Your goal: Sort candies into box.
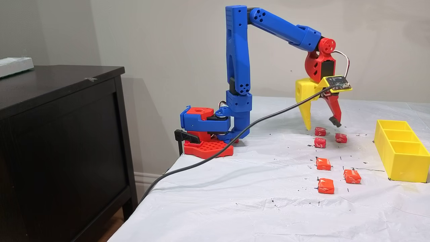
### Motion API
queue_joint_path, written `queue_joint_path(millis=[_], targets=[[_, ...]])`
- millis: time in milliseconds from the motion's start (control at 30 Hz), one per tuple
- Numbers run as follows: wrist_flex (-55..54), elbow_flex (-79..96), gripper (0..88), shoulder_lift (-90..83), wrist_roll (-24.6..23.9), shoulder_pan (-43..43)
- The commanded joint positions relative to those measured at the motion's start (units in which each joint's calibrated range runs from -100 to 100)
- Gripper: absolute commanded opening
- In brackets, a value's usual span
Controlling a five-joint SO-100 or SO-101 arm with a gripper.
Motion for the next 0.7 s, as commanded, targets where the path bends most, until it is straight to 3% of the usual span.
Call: queue_joint_path(millis=[0,500,600,667], targets=[[-0.9,-4.9,31.1,0.2,0.0,-0.9],[-3.2,-5.7,28.6,6.6,-0.7,-1.6],[-2.9,-5.1,23.1,6.9,-0.9,-1.6],[-3.3,-4.2,14.9,6.5,-0.7,-1.7]])
